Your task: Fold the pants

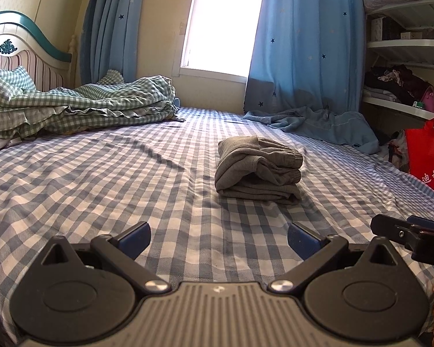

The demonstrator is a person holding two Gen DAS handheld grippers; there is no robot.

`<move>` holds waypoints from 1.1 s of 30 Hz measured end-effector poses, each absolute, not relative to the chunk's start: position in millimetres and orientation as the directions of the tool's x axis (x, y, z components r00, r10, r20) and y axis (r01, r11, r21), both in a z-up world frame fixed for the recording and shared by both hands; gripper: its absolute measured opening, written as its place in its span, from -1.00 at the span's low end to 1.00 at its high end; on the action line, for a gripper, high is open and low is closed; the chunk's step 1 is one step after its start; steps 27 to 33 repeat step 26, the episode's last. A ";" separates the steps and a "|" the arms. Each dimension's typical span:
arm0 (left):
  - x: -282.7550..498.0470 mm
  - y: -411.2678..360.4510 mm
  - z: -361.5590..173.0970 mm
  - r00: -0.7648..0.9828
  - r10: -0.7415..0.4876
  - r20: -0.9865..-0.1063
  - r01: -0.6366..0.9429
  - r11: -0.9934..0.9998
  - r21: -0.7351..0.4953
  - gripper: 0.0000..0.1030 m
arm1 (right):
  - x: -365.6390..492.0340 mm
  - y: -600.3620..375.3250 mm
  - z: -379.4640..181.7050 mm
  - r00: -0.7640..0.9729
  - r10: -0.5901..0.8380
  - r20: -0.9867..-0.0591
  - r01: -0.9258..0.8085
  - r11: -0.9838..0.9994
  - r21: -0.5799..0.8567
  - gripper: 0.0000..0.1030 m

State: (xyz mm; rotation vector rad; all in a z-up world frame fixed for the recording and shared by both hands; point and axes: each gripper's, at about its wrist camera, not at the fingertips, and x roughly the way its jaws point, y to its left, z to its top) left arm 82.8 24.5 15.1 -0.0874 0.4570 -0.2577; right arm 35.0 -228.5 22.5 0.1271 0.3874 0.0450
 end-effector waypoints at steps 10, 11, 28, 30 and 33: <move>84.5 24.6 13.2 0.863 -0.263 -0.432 0.221 0.964 -0.145 0.99 | 34.4 -227.1 21.0 0.921 0.071 -0.383 -0.025 0.992 0.124 0.99; 84.6 24.6 13.2 0.863 -0.263 -0.432 0.222 0.964 -0.145 0.99 | 34.3 -227.1 21.0 0.921 0.071 -0.383 -0.025 0.992 0.125 0.99; 85.6 22.8 15.5 0.863 -0.259 -0.434 0.205 0.964 -0.168 0.99 | 35.0 -228.0 19.0 0.917 0.087 -0.389 -0.041 0.991 0.126 0.99; 85.6 22.8 15.5 0.863 -0.259 -0.434 0.205 0.964 -0.168 0.99 | 35.0 -228.0 19.0 0.917 0.087 -0.389 -0.041 0.991 0.126 0.99; 85.6 22.8 15.5 0.863 -0.259 -0.434 0.205 0.964 -0.168 0.99 | 35.0 -228.0 19.0 0.917 0.087 -0.389 -0.041 0.991 0.126 0.99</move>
